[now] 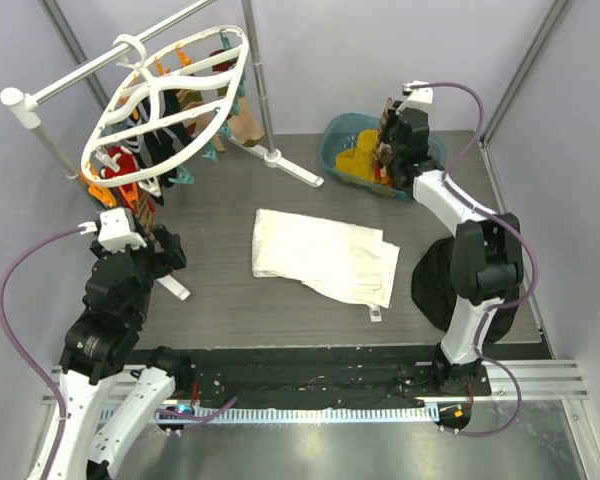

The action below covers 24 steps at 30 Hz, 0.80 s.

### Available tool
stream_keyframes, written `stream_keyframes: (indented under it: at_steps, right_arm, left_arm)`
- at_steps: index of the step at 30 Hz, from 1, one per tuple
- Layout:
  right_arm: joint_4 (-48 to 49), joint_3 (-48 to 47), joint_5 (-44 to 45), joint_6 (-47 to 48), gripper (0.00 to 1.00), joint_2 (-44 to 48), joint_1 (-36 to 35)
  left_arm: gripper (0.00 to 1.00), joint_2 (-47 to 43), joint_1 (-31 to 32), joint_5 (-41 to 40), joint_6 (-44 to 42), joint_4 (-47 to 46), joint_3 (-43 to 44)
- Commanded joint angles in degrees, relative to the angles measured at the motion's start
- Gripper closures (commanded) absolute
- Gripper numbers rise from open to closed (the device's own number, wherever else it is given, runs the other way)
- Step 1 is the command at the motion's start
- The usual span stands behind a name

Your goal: Remove the socks clipped to the hanger

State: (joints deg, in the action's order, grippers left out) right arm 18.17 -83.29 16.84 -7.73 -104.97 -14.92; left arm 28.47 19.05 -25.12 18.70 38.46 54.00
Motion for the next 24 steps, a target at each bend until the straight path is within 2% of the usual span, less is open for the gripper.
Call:
stream_keyframes:
  at_steps: [1, 5, 6, 15, 17, 20, 24]
  right_arm:
    - [-1.47, -5.74, -2.34, -4.13, 0.83, -6.19, 2.69]
    - [-4.54, -7.59, -4.71, -8.97, 0.61, -10.87, 5.60]
    - [-5.33, -7.85, -4.80, -9.41, 0.52, -11.39, 6.04]
    - [-15.53, -16.46, -4.36, -5.90, 0.42, -12.45, 6.39]
    - [-21.31, -20.40, -4.89, -4.93, 0.35, -12.02, 6.39]
    - [-29.23, -25.34, -3.49, -4.66, 0.31, -11.14, 6.30]
    - [-34.87, -25.88, -3.65, -5.81, 0.30, -6.24, 6.30]
  left_arm:
    - [0.14, 0.09, -0.15, -1.24, -1.12, -3.12, -1.70]
    - [0.14, 0.62, -0.15, -0.54, -0.59, -3.21, -1.70]
    - [0.14, 0.80, -0.06, -0.63, -0.51, -3.04, -1.70]
    - [0.14, 1.68, -0.15, -4.13, 0.02, -0.93, 0.32]
    - [0.14, 2.03, -0.15, -5.54, 1.34, 0.47, 1.02]
    - [0.14, 3.17, -0.15, -7.83, 2.74, 1.88, 1.64]
    - [0.13, 4.66, -0.15, -10.12, 3.01, 2.15, 1.99]
